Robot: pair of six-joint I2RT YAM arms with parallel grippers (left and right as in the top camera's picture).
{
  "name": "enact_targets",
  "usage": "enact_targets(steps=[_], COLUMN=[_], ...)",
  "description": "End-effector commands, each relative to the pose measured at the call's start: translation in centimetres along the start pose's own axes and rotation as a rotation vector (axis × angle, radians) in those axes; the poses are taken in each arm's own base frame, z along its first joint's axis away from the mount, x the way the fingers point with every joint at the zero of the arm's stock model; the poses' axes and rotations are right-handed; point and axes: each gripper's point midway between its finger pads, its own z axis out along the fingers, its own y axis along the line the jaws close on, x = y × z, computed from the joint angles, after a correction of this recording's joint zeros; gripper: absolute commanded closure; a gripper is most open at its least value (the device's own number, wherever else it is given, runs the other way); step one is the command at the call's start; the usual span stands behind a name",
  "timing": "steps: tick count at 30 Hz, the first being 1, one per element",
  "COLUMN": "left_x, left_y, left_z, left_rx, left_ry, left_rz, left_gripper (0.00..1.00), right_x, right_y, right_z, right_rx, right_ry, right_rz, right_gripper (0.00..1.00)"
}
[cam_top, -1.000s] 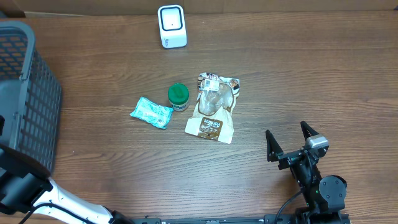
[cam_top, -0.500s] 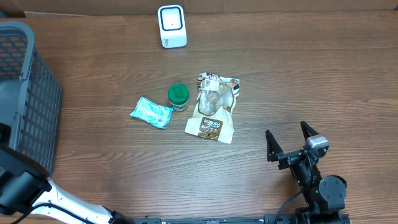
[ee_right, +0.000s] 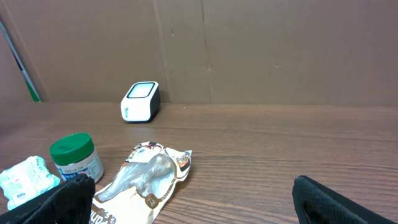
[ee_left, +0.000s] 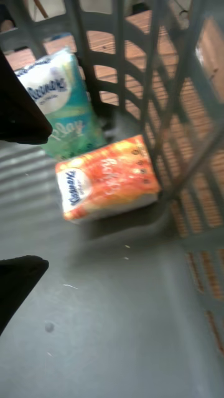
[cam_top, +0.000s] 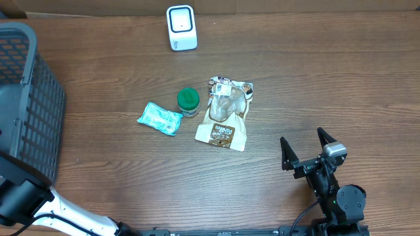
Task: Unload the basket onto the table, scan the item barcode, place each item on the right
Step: 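Grasp the orange tissue pack in the basket with the left gripper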
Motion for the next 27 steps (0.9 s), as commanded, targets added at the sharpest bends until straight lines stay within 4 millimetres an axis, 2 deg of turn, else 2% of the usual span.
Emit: enact_targets(steps=[1, 11, 23, 25, 27], left_x=[0.2, 1.2, 2.8, 3.0, 3.0], left_y=[0.1, 0.4, -0.5, -0.4, -0.5], left_z=[1.1, 4.1, 7.8, 8.0, 8.0], left_rx=[-0.024, -0.077, -0.064, -0.066, -0.065], left_ry=[0.002, -0.016, -0.049, -0.046, -0.046], left_rz=[0.018, 0.034, 0.059, 0.061, 0.061], left_gripper=[0.41, 0.42, 0.44, 0.50, 0.64], right_x=[0.2, 0.2, 0.2, 0.2, 0.2], right_y=[-0.1, -0.1, -0.1, -0.1, -0.1], right_z=[0.0, 0.0, 0.0, 0.0, 0.0], right_rx=[-0.001, -0.001, -0.001, -0.001, -0.001], right_ry=[-0.003, -0.003, -0.003, -0.003, -0.003], right_rz=[0.008, 0.008, 0.008, 0.008, 0.008], right_gripper=[0.00, 0.00, 0.00, 0.00, 0.00])
